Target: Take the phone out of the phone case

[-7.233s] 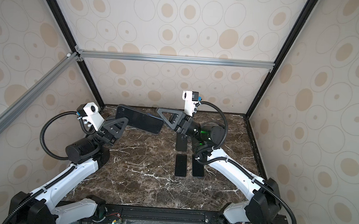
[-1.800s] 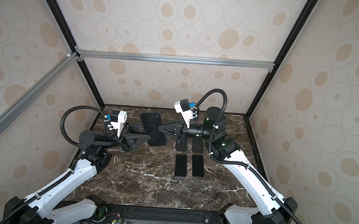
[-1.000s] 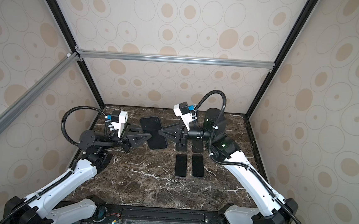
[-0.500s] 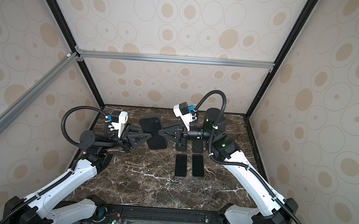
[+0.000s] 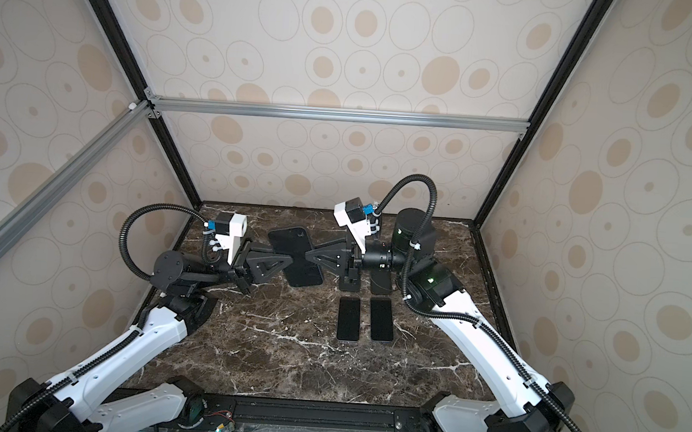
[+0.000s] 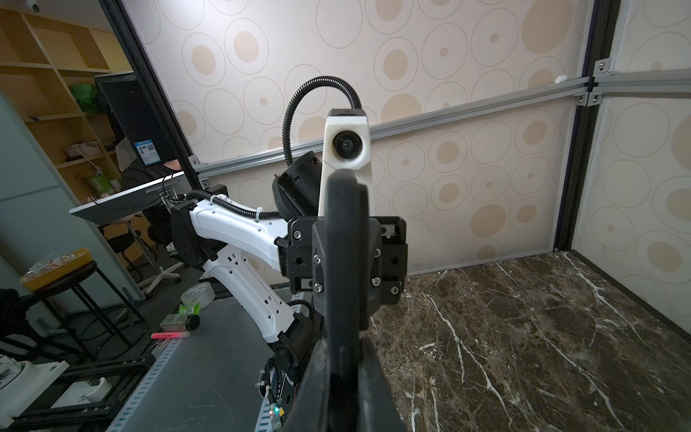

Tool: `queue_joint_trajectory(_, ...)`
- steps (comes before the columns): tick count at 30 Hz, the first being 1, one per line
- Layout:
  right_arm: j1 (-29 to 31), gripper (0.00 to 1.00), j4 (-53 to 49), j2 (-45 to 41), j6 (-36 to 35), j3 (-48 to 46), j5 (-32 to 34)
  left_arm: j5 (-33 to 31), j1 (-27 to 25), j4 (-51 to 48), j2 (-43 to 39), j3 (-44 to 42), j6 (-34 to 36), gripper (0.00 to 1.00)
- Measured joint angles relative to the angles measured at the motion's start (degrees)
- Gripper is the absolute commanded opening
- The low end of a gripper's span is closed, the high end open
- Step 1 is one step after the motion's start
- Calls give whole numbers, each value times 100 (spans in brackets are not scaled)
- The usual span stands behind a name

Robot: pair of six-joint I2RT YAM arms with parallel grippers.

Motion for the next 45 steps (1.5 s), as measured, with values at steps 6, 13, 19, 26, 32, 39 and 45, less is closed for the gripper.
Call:
queue_joint_trajectory(6,15,49,610,-199,527,-111,516,-37,0,-575,2,2,378,0)
queue_joint_trajectory(13,96,57,1639,-170,1703,-378,1209,-127,-2,-966,0,2,619,0)
queue_joint_trajectory(19,343,53,2131,-63,2269,-437,1554,-129,-2,-1043,0,2,643,0)
queue_joint_trajectory(26,431,45,2704,199,2782,-494,1749,-127,-2,-1043,0,2,643,0)
queue_joint_trajectory(32,452,34,2787,240,2933,-577,1825,-127,-2,-1045,-4,2,647,0)
queue_joint_trajectory(39,455,20,2909,289,3084,-586,1899,-116,-7,-1012,-11,2,662,0)
queue_joint_trajectory(45,466,5,3143,341,3130,-588,1812,-70,-7,-1014,-55,2,597,0)
